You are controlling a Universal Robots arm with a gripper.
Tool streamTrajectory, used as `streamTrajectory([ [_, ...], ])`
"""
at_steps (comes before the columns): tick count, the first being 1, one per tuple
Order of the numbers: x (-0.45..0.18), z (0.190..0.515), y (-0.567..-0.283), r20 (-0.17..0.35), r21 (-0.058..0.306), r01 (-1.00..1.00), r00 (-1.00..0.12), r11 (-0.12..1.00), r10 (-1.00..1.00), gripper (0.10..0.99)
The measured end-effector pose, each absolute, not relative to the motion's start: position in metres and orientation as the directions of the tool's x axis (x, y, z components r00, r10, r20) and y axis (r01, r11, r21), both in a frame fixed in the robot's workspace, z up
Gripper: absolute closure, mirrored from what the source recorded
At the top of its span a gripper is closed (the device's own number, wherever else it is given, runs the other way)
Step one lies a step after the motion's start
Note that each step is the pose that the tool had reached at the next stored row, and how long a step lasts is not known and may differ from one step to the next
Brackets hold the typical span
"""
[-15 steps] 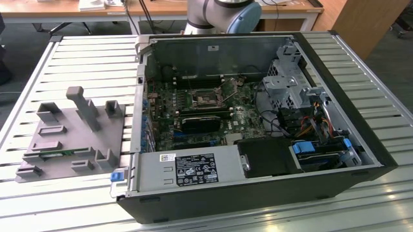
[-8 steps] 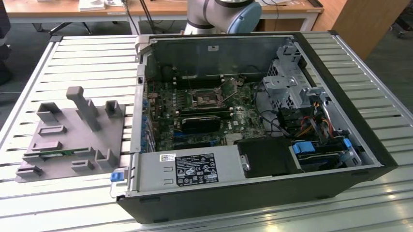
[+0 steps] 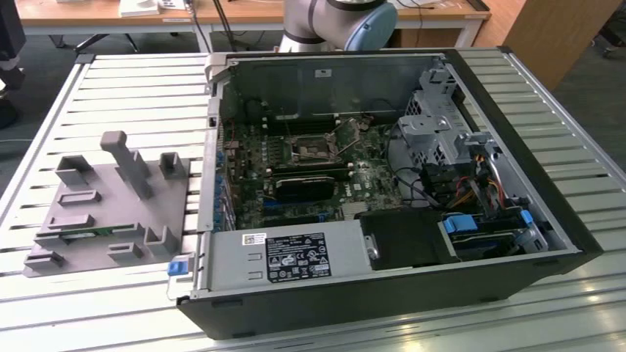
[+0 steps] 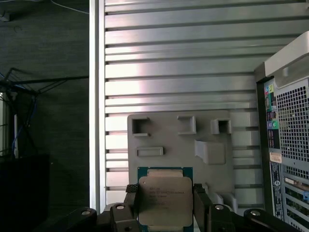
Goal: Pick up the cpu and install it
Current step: 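Pick up the cpu and move it towards the insertion slot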
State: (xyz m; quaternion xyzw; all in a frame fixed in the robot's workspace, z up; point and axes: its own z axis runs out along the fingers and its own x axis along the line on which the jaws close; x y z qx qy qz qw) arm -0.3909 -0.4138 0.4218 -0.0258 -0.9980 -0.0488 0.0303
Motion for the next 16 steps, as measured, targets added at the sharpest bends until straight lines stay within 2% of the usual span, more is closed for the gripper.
streamTrajectory([
  [16,-0.375,0.422,-0.413,0.069,0.09,0.055,-0.996,0.994,0.049,0.545],
])
